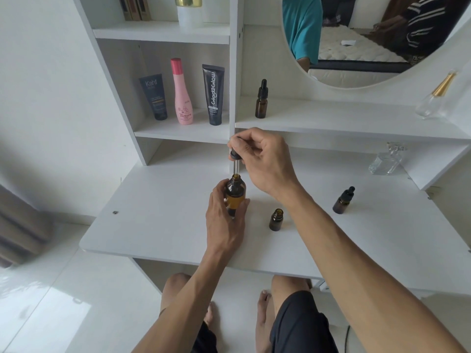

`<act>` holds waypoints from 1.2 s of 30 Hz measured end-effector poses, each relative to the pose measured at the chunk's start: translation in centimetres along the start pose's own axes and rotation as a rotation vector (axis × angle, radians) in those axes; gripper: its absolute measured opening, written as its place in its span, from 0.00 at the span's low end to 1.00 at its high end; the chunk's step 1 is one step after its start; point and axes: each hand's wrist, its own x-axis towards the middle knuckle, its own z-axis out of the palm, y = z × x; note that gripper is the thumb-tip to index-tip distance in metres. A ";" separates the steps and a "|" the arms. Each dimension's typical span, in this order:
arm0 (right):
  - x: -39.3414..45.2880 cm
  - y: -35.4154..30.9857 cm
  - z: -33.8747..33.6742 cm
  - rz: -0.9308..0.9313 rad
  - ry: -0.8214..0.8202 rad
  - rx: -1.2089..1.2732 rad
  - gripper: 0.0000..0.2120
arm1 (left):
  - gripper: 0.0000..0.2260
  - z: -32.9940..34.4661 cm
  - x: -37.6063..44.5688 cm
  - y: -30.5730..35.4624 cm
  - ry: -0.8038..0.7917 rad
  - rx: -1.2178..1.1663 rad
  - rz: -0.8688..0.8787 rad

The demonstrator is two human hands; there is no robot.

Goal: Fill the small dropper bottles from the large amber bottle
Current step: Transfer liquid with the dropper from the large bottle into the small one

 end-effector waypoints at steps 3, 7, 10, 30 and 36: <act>-0.4 0.7 0.1 0.028 -0.009 -0.032 0.08 | 0.22 0.0 -0.1 0.1 0.000 -0.011 0.000; -0.8 1.3 0.3 0.063 -0.014 -0.036 0.07 | 0.22 0.0 -0.1 0.1 -0.005 -0.021 0.003; -1.0 1.5 0.4 0.065 -0.016 -0.028 0.06 | 0.21 0.0 -0.1 0.0 -0.004 -0.010 -0.001; -0.7 -0.6 -0.3 0.120 0.010 0.093 0.07 | 0.22 -0.1 -0.2 0.1 -0.015 -0.017 -0.008; -0.3 -1.7 -1.0 0.100 0.049 0.170 0.07 | 0.22 -0.1 -0.1 0.2 -0.015 0.001 -0.005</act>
